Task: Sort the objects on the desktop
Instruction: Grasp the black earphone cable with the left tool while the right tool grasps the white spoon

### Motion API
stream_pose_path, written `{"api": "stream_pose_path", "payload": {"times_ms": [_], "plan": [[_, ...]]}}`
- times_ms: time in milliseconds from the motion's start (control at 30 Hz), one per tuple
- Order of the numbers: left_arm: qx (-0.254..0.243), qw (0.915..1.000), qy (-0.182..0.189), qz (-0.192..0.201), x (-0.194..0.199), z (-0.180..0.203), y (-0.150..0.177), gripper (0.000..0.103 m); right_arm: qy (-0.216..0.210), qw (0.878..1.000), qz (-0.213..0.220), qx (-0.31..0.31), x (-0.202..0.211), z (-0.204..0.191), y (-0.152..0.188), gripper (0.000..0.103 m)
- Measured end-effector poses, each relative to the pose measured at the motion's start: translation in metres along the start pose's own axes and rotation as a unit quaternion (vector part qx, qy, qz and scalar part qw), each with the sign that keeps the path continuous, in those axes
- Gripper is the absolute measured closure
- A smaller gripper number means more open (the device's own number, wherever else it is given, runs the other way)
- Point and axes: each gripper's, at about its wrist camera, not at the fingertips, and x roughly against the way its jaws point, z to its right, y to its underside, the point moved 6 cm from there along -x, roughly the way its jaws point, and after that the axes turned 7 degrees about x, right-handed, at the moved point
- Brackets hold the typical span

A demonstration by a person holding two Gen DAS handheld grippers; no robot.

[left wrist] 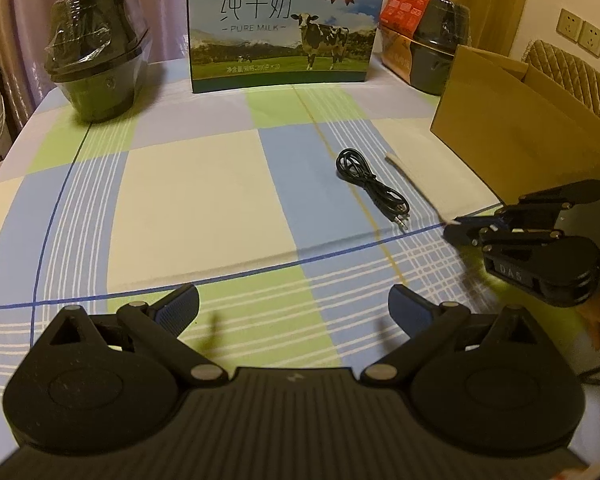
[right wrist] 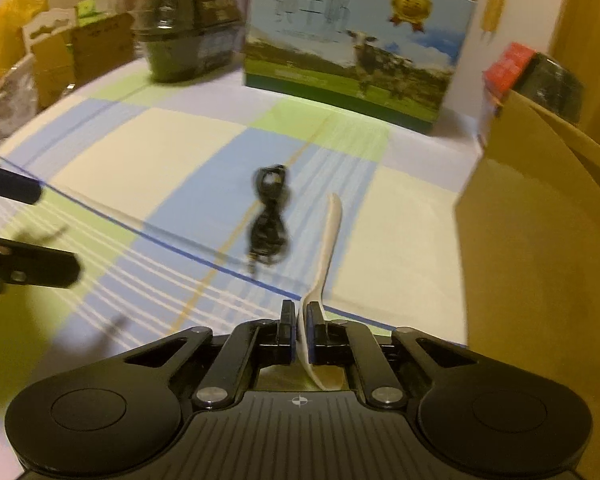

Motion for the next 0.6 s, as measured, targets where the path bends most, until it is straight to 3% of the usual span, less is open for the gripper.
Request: {"api": "stream_pose_path", "payload": {"times_ms": [333, 500, 600], "plan": [[0.02, 0.9998, -0.001, 0.005, 0.004, -0.012, -0.002, 0.004, -0.115, 0.993, 0.003, 0.015, 0.014, -0.047, -0.004, 0.101], [0.016, 0.9998, -0.005, 0.01, 0.003, -0.014, -0.004, 0.005, -0.081, 0.996, 0.024, -0.011, 0.022, -0.033, -0.006, 0.101], [0.017, 0.9998, -0.002, 0.009, 0.0, -0.012, -0.005, 0.01, -0.051, 0.998, 0.021, -0.011, 0.017, -0.021, -0.005, 0.101]]}}
